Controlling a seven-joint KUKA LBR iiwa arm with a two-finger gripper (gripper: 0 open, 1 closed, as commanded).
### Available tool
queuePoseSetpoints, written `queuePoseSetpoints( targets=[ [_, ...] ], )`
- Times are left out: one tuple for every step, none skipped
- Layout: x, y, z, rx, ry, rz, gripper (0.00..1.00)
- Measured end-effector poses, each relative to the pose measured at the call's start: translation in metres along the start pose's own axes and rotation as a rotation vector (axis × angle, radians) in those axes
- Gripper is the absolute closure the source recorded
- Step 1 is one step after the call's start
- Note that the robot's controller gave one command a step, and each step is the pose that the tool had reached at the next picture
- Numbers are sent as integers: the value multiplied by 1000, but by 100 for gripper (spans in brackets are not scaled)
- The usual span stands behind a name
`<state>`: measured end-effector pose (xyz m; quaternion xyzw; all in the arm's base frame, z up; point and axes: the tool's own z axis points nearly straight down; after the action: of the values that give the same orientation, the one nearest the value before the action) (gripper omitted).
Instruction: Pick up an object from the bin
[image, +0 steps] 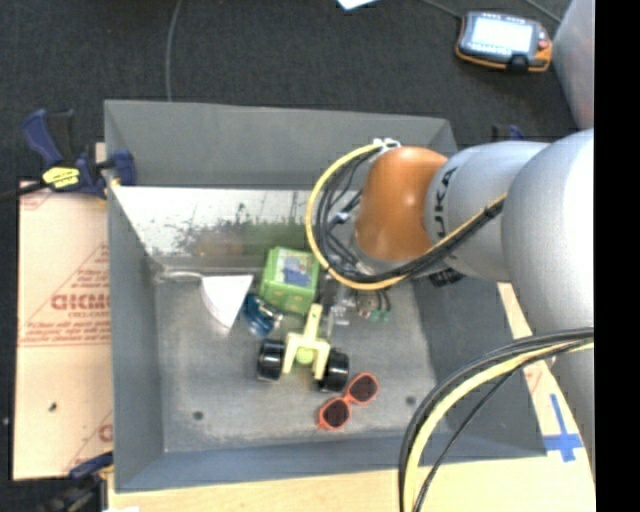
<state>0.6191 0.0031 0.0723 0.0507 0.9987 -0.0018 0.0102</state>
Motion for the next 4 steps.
queuePoseSetpoints(
  targets=[
    [-16, -3, 1, 2, -13, -318, 0],
    [-1, 5, -1, 0, -6, 8, 0],
    [-8, 10, -5, 2, -16, -308, 100],
    [-8, 10, -5, 2, -16, -307, 100]
  ],
)
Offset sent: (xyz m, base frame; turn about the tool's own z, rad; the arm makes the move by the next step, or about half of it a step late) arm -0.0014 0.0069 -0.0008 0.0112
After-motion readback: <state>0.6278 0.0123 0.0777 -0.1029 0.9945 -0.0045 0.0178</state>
